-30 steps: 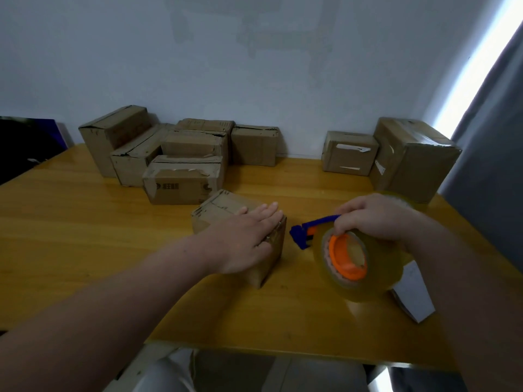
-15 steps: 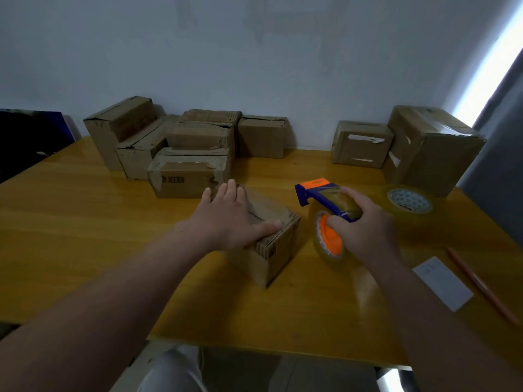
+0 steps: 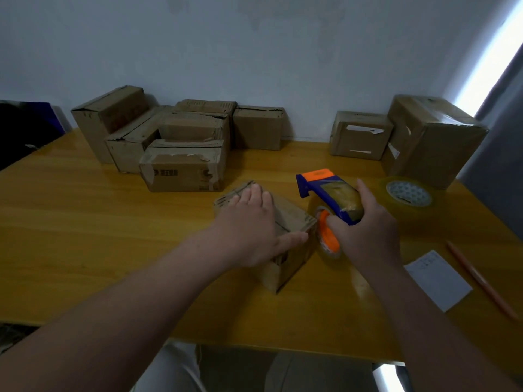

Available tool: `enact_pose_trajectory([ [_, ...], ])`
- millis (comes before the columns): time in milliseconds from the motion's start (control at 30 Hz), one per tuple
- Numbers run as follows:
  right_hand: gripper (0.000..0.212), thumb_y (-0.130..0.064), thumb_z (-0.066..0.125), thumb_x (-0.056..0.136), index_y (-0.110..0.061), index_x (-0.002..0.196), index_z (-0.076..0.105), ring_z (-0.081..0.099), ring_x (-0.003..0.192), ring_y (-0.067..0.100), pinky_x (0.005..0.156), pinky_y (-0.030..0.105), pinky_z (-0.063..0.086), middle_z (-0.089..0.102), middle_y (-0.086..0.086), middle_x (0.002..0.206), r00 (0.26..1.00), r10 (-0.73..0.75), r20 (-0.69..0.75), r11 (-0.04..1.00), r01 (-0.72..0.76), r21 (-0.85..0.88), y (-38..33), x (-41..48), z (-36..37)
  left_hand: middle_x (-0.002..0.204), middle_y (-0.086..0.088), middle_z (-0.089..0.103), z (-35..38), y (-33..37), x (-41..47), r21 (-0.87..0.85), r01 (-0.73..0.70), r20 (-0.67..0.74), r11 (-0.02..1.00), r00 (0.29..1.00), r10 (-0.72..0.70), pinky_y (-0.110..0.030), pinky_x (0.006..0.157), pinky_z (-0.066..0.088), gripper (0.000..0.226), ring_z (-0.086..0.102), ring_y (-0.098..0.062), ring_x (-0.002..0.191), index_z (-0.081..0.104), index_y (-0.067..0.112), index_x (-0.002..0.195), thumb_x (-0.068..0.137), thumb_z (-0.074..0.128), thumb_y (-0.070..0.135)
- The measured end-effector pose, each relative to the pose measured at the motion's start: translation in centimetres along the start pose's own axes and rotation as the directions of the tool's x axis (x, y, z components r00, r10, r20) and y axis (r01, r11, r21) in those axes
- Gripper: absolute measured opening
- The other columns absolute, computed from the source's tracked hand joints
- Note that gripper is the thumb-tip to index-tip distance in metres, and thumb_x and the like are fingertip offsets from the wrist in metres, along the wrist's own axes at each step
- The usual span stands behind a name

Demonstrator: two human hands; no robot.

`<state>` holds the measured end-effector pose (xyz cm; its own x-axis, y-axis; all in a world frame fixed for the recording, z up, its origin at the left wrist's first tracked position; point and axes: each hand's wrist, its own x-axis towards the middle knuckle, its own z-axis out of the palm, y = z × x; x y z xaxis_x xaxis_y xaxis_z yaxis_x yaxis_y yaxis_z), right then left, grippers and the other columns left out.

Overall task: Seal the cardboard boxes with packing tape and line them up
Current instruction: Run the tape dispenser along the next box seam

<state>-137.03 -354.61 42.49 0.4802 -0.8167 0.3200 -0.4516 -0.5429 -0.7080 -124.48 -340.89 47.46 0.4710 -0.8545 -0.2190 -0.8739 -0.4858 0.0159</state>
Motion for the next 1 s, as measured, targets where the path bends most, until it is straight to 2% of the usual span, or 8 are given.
enact_pose_trajectory([
  [200,0.081,-0.041,0.07,0.082,-0.02,0.149,0.028,0.05,0.117,0.022,0.075,0.027,0.042,0.049,0.007,0.133,0.998,0.036,0.042,0.997,-0.033,-0.068,-0.4,-0.6,-0.6,0.159,-0.013,-0.012,-1.4,0.2,-0.9,0.012,-0.159,0.077,0.987,0.984,0.158,-0.034,0.117,0.003,0.085,-0.005,-0.024,0.147,-0.008,0.009,0.151,0.094,0.032,0.059],
  [333,0.074,-0.051,0.068,0.081,-0.018,0.139,0.036,0.048,0.109,0.023,0.073,0.032,0.042,0.053,0.005,0.123,0.99,0.11,0.084,0.961,-0.084,-0.262,-1.2,-0.7,-1.5,0.159,-0.007,-0.013,-0.7,0.6,-1.7,0.013,-0.254,0.038,0.967,0.967,0.253,-0.03,0.116,0.002,0.068,-0.005,-0.019,0.147,-0.008,0.015,0.152,0.102,0.034,0.037],
  [433,0.069,-0.055,0.066,0.08,-0.014,0.129,0.039,0.048,0.102,0.024,0.067,0.031,0.038,0.054,0.007,0.116,0.976,0.172,0.135,0.925,-0.113,-0.362,-2.0,-0.6,-2.2,0.159,-0.003,-0.016,0.1,1.2,-1.9,0.051,-0.281,0.0,0.958,0.959,0.282,-0.028,0.114,-0.002,0.071,-0.008,-0.017,0.146,-0.011,0.018,0.151,0.101,0.039,0.017],
  [600,0.067,-0.046,0.069,0.081,-0.014,0.128,0.035,0.056,0.101,0.027,0.064,0.031,0.042,0.054,0.008,0.115,0.963,0.205,0.174,0.944,-0.147,-0.296,-2.1,-0.7,-2.2,0.159,0.003,-0.012,1.4,0.9,-1.9,0.082,-0.264,-0.127,0.961,0.954,0.273,-0.025,0.105,-0.006,0.071,-0.004,-0.013,0.146,-0.01,0.029,0.15,0.101,0.041,0.022],
  [700,0.067,-0.043,0.072,0.079,-0.015,0.128,0.035,0.056,0.098,0.026,0.064,0.029,0.041,0.055,0.008,0.113,0.967,0.188,0.17,0.96,-0.145,-0.24,-1.7,-1.0,-2.3,0.16,0.004,-0.008,1.9,0.6,-1.7,0.105,-0.246,-0.149,0.963,0.954,0.26,-0.029,0.112,-0.003,0.072,-0.001,-0.014,0.146,-0.01,0.033,0.149,0.1,0.043,0.03],
  [800,0.068,-0.042,0.073,0.079,-0.017,0.13,0.036,0.056,0.096,0.022,0.064,0.028,0.042,0.055,0.005,0.111,0.97,0.168,0.177,0.976,-0.138,-0.17,-1.2,-1.1,-2.6,0.159,0.009,-0.006,1.4,0.0,-1.3,0.116,-0.241,-0.135,0.963,0.957,0.256,-0.033,0.115,0.003,0.077,0.002,-0.015,0.146,-0.008,0.039,0.147,0.098,0.049,0.024],
  [900,0.065,-0.032,0.076,0.079,-0.019,0.131,0.039,0.055,0.09,0.018,0.057,0.025,0.04,0.054,0.001,0.106,0.97,0.146,0.195,0.986,-0.128,-0.103,-0.6,-1.1,-3.0,0.157,0.017,-0.005,0.5,-0.9,-1.0,0.079,-0.204,-0.093,0.976,0.973,0.211,-0.032,0.115,0.006,0.079,0.0,-0.016,0.145,-0.005,0.044,0.146,0.097,0.05,0.016],
  [1000,0.061,-0.021,0.077,0.077,-0.022,0.127,0.042,0.052,0.087,0.016,0.055,0.02,0.037,0.053,-0.003,0.101,0.968,0.141,0.206,0.99,-0.141,-0.018,-0.1,-1.2,-3.2,0.157,0.018,-0.002,0.5,-2.2,-0.6,0.047,-0.165,-0.127,0.985,0.977,0.169,-0.036,0.116,0.012,0.078,0.001,-0.018,0.146,-0.003,0.048,0.145,0.098,0.048,0.013],
])
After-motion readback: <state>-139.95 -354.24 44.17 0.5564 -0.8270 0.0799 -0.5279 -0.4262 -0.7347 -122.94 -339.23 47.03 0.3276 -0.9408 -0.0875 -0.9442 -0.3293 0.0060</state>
